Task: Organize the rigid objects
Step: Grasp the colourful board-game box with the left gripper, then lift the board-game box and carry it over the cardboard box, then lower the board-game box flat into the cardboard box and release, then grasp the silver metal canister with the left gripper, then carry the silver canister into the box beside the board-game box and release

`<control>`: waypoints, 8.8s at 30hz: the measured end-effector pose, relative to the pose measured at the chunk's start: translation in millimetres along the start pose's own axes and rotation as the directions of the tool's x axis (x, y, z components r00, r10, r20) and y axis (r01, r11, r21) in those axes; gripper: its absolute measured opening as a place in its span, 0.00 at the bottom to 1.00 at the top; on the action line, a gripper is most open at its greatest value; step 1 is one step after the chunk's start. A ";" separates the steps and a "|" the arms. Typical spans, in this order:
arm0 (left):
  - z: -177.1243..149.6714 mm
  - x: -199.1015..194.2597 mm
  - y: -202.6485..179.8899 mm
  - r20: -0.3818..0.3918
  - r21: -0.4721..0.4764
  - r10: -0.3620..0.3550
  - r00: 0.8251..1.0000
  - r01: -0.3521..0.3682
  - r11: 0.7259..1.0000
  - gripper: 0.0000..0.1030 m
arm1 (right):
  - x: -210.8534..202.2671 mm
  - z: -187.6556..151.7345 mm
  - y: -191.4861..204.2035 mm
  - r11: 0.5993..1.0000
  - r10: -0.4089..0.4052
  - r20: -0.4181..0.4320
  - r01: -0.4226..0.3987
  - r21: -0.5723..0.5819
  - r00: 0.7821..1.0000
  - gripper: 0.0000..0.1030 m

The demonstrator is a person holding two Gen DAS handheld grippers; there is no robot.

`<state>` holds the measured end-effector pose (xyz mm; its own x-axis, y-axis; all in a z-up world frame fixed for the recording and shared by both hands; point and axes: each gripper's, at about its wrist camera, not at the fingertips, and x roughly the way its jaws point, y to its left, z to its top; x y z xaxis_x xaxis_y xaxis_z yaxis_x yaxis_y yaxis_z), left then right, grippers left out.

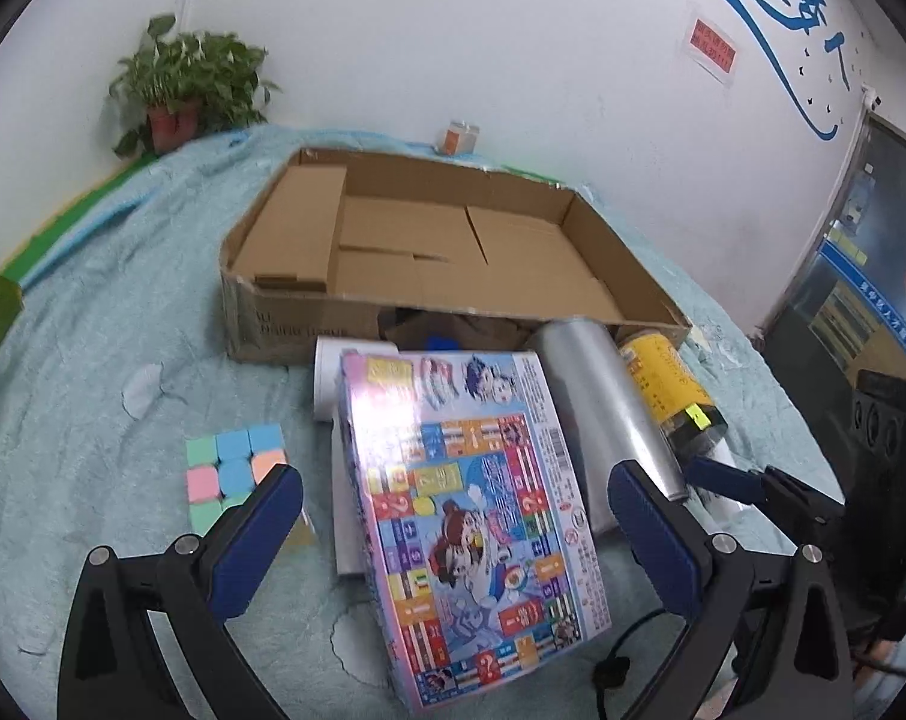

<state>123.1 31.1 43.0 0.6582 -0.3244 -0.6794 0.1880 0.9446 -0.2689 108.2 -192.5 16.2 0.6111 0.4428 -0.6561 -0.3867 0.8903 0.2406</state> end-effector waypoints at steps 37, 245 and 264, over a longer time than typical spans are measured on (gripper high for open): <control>-47.9 41.6 63.5 -0.266 -0.141 -0.117 0.957 0.081 0.987 0.72 | 76.1 -22.8 39.6 0.970 0.239 -0.318 -0.207 0.131 0.917 0.86; 255.0 106.7 -79.1 -0.120 0.098 -0.368 0.922 0.380 0.920 0.81 | 30.1 187.5 -53.4 0.995 0.062 -0.060 -0.057 0.084 0.996 0.83; 232.6 282.6 -20.7 -0.373 -0.138 -0.362 0.855 0.334 0.932 0.81 | 154.1 159.1 -117.0 0.962 0.154 -0.401 -0.046 0.268 0.903 0.83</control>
<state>474.8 -68.7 15.4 0.2229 -0.6372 -0.7377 0.2946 0.7654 -0.5721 357.6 -211.5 0.8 0.2154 0.4946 -0.8420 -0.2153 0.8651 0.4531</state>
